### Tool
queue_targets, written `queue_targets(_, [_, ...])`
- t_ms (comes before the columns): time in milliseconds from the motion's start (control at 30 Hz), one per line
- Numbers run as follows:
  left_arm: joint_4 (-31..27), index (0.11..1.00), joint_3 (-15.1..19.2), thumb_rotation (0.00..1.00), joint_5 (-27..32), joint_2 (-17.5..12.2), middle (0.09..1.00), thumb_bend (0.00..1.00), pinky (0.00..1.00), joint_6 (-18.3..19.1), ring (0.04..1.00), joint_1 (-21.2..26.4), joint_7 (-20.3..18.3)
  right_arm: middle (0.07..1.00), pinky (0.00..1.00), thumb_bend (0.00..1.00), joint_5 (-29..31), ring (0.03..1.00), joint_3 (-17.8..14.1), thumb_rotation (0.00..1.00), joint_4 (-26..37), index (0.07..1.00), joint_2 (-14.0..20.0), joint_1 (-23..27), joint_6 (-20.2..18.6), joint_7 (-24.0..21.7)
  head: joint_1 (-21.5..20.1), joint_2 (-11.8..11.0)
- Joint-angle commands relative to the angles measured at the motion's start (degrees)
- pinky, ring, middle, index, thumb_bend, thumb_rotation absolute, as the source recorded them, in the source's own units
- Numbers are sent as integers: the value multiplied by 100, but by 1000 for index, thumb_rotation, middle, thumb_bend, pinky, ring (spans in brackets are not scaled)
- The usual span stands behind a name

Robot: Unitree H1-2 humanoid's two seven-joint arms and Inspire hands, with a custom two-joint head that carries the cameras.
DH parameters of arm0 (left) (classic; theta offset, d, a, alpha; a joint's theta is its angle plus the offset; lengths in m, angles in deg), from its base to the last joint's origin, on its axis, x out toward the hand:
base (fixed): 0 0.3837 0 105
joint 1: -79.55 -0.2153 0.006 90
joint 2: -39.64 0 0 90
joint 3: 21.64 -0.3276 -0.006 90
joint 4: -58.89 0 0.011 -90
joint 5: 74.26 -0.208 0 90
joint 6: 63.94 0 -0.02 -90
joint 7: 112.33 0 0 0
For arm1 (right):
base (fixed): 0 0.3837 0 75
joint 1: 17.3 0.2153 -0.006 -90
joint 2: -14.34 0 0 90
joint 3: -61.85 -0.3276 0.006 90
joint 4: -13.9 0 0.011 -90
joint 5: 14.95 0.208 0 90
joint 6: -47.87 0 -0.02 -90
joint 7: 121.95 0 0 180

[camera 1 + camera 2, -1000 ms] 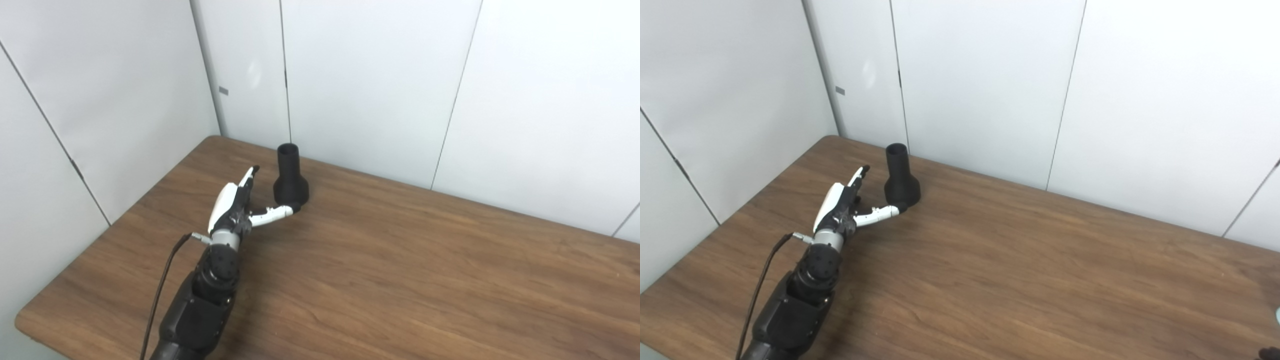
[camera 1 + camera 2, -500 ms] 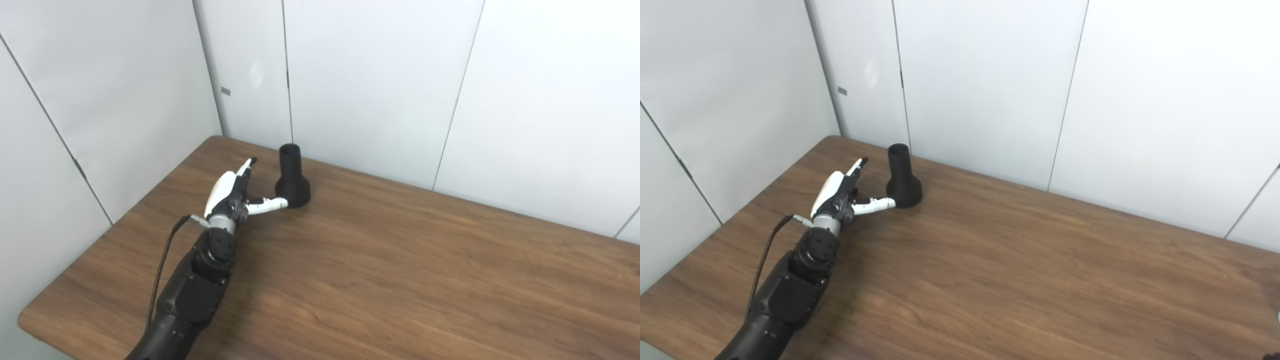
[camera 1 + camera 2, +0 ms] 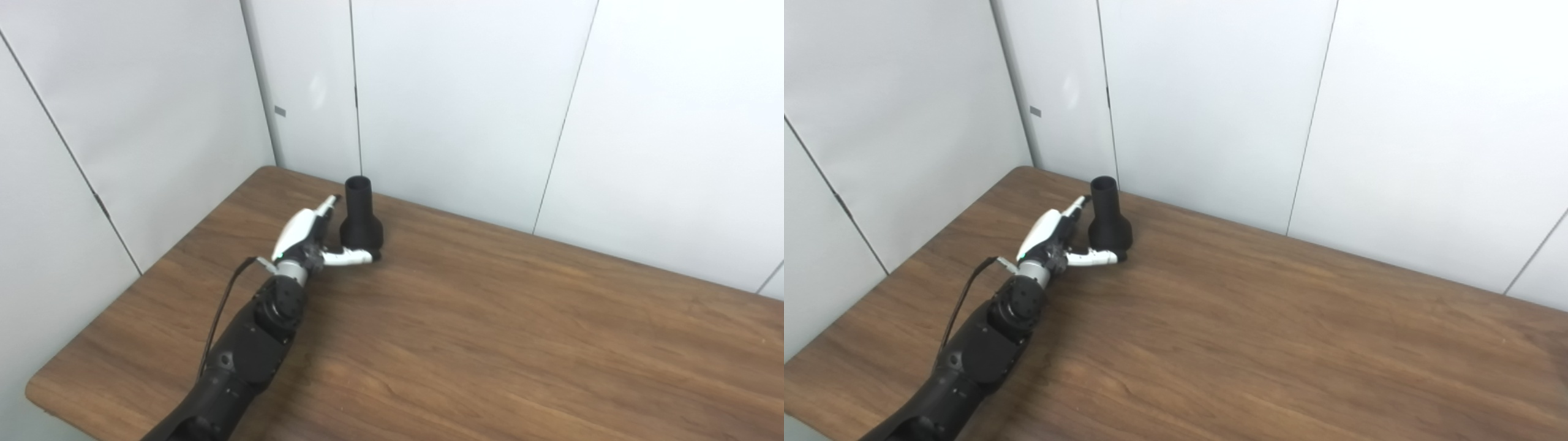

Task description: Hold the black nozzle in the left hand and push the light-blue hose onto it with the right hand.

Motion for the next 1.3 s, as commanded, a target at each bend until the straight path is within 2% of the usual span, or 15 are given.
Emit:
queue_targets(0, [77,972,-162,377,-108,-37,935,1000,974,158,929,96,-169,655,517,507,69,642,-72,531,207,598,94,22,185,7,-39,-2])
queue_targets(200, [242,960,-345,375,-244,-35,926,1000,999,20,911,130,-155,656,512,564,66,644,-74,549,233,595,105,-23,210,-8,-116,14])
queue_targets(300, [360,949,-412,374,-296,-30,920,1000,1000,-128,907,148,-95,676,548,555,-21,669,-79,571,296,611,95,-47,125,42,-136,22])
queue_targets(433, [336,941,-507,381,-415,-38,921,1000,1000,-64,912,181,-128,686,570,534,-32,681,-76,575,327,621,99,-67,135,29,-168,26])
queue_targets(633, [593,924,-438,360,-381,-3,914,1000,1000,-231,908,261,9,681,560,527,-10,676,-86,557,334,618,98,-85,181,19,-200,33])
queue_targets(800, [828,900,-413,347,-476,48,884,1000,1000,-291,881,339,329,679,559,539,-13,674,-90,555,367,617,99,-114,124,29,-235,45])
queue_targets(1100, [1272,859,-687,354,-933,70,837,1000,1000,-564,841,425,1065,678,557,542,-64,672,-79,545,433,616,76,-127,24,67,-264,60])
queue_targets(1267, [1472,825,-740,373,-973,143,804,1000,1000,-729,815,457,1352,684,559,539,-49,679,-71,536,465,621,61,-138,9,58,-312,66])
